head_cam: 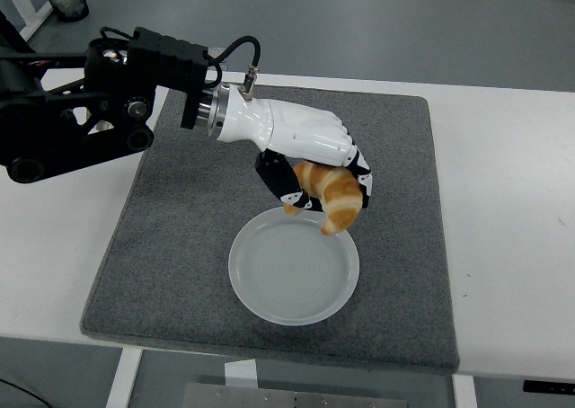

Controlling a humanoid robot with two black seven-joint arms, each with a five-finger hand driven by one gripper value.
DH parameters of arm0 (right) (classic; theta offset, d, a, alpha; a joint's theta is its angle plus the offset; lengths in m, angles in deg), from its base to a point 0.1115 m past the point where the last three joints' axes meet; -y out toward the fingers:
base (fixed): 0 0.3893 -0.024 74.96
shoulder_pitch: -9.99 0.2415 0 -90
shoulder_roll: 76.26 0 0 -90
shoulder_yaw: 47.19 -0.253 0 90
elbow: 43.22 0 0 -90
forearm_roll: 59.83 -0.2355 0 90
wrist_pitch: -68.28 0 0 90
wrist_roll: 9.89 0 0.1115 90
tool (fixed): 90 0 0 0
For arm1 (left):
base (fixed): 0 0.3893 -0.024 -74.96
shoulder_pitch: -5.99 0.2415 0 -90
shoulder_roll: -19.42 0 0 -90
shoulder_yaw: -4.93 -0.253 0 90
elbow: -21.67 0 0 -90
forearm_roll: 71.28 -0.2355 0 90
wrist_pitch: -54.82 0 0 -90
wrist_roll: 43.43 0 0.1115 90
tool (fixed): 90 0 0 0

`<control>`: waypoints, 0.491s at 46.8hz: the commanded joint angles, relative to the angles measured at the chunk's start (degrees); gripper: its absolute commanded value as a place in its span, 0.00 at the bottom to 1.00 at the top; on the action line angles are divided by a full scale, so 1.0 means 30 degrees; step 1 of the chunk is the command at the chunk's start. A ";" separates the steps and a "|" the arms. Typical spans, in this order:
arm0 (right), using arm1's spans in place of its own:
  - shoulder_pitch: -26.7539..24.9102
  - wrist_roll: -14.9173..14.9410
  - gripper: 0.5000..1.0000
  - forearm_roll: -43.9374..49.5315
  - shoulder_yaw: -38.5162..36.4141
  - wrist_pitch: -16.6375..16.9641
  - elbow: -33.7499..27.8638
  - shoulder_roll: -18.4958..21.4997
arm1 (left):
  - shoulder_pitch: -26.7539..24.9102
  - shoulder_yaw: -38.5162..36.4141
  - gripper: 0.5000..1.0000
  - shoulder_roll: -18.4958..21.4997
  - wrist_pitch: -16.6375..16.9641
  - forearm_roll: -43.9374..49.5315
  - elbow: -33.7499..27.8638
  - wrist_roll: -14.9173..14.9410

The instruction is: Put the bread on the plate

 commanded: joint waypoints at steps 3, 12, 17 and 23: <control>0.0001 0.0000 0.90 0.0000 0.0000 0.0027 0.0000 0.0000 | 0.1054 -0.0002 0.00 -0.0205 0.0183 -0.1002 0.0062 -0.0275; 0.0001 0.0000 0.90 0.0000 0.0000 -0.0002 0.0000 0.0000 | 0.1671 -0.0704 0.00 -0.0205 0.0212 -0.2027 0.0208 -0.0275; 0.0001 0.0000 0.90 0.0000 0.0000 -0.0002 0.0000 0.0000 | 0.1642 -0.1729 0.00 -0.0205 0.0709 -0.2437 0.0355 -0.0275; 0.0001 0.0000 0.90 0.0000 0.0000 -0.0002 0.0000 0.0000 | 0.1641 -0.2667 0.00 -0.0439 0.1325 -0.2702 0.0735 -0.0216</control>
